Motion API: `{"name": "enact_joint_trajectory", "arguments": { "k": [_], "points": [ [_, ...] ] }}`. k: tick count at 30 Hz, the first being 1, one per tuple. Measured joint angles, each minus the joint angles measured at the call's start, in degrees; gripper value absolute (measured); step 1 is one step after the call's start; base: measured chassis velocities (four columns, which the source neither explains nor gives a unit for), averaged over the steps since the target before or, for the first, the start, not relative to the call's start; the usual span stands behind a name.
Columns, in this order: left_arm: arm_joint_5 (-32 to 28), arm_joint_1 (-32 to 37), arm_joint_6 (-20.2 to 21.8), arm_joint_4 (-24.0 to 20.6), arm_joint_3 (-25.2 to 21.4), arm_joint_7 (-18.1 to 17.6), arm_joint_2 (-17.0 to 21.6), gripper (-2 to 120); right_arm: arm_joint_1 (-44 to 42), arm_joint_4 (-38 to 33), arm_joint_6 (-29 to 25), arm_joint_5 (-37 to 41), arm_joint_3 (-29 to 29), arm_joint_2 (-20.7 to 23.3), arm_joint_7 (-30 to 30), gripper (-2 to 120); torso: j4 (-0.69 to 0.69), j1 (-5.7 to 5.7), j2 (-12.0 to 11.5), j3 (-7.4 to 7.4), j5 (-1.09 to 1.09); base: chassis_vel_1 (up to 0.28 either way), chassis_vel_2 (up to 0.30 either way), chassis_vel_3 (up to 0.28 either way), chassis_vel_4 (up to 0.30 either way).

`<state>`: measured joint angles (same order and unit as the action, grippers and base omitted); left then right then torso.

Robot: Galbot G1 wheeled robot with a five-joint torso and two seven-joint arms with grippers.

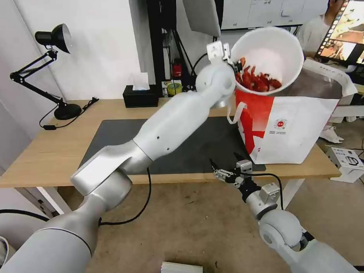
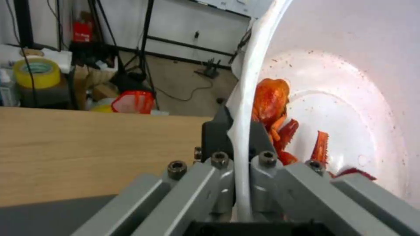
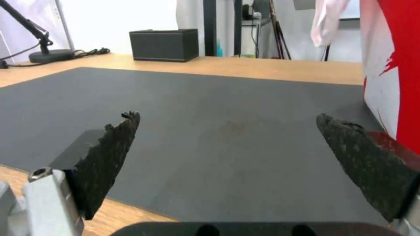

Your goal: Pick up the trash from the table and place it into the takeout bag.

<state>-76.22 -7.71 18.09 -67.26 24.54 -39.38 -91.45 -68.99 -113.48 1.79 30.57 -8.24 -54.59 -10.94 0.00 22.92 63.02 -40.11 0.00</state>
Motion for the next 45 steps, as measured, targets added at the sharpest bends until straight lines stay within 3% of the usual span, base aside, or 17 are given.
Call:
{"name": "enact_joint_trajectory", "arguments": {
  "k": [9, 24, 37, 45],
  "points": [
    [0.25, -0.82, -0.04, -0.1, 0.6, 0.81, 0.07, 0, 0.0, 0.0, 0.0, 0.0, 0.0, 0.0, 0.0, 100, 0.0, 0.0, 0.0, 0.0, 0.0, 0.0, 0.0, 0.0, 0.0],
    [7.75, -1.46, -8.88, 1.92, 4.2, 6.69, 0.01, 0, 0.0, 0.0, 0.0, 0.0, 0.0, 0.0, 0.0, 100, 0.0, 0.0, 0.0, 0.0, 0.0, 0.0, 0.0, 0.0, 0.0],
    [8.37, -2.11, -10.22, 2.0, 4.9, 6.8, -0.07, 0, 0.0, 0.0, 0.0, 0.0, 0.0, 0.0, 0.0, 100, 0.0, 0.0, 0.0, 0.0, 0.0, 0.0, 0.0, 0.0, 0.0],
    [11.68, -2.98, -12.35, 3.0, 7.84, 9.72, -0.13, 0, 0.0, 0.0, 0.0, 0.0, 0.0, 0.0, 0.0, 100, 0.0, 0.0, 0.0, 0.0, 0.0, 0.0, 0.0, 0.0, 0.0]
  ]
}}
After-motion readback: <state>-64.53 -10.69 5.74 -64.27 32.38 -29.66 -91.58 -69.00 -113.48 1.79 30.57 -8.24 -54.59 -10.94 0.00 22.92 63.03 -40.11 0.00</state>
